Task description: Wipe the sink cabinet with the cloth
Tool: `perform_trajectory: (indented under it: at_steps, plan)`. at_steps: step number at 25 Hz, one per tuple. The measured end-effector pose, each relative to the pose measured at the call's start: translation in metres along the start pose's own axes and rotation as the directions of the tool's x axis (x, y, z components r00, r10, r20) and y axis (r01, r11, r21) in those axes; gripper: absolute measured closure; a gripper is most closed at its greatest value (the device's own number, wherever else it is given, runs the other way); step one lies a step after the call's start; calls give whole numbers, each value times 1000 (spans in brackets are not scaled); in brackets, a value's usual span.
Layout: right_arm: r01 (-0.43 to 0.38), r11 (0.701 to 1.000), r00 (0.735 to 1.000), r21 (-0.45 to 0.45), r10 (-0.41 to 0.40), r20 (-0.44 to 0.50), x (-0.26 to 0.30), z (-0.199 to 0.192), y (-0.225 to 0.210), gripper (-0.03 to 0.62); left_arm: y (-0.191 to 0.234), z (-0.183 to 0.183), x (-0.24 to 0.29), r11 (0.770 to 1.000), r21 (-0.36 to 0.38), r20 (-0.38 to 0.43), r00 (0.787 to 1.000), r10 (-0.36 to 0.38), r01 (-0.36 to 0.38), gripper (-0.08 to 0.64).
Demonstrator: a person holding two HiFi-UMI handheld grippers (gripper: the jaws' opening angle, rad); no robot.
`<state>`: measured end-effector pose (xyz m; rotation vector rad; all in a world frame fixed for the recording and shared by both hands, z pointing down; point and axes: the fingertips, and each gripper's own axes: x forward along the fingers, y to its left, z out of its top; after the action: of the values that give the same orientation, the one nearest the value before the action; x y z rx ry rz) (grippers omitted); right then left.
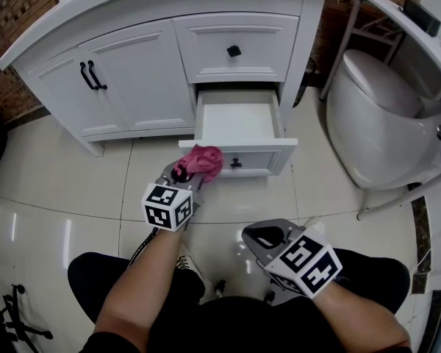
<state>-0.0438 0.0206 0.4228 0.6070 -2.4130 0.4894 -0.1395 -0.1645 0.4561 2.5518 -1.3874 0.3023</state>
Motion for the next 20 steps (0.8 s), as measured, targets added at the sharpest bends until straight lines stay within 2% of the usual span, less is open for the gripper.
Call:
perform_trajectory:
  at_steps: [8,15,17,20]
  plan:
    - [-1,1000,1000,-6,1,5,0,3,1,586,21,1,-19,995,25,55,994,94,-96,465]
    - [3,1000,1000,-4,-3,9,-2,2,0,586,22,-5,-21,993,-26,68,991,116,-114,465]
    - [2,1000,1000,-5,-2,9,-2,2,1,586,1,-10,-15,996,-24,68,994,83,-82,465]
    - [-6,1000,1000,-6,6,10,-2,3,5,586,-54,-29,5,998,37,16,999,-49,49,465]
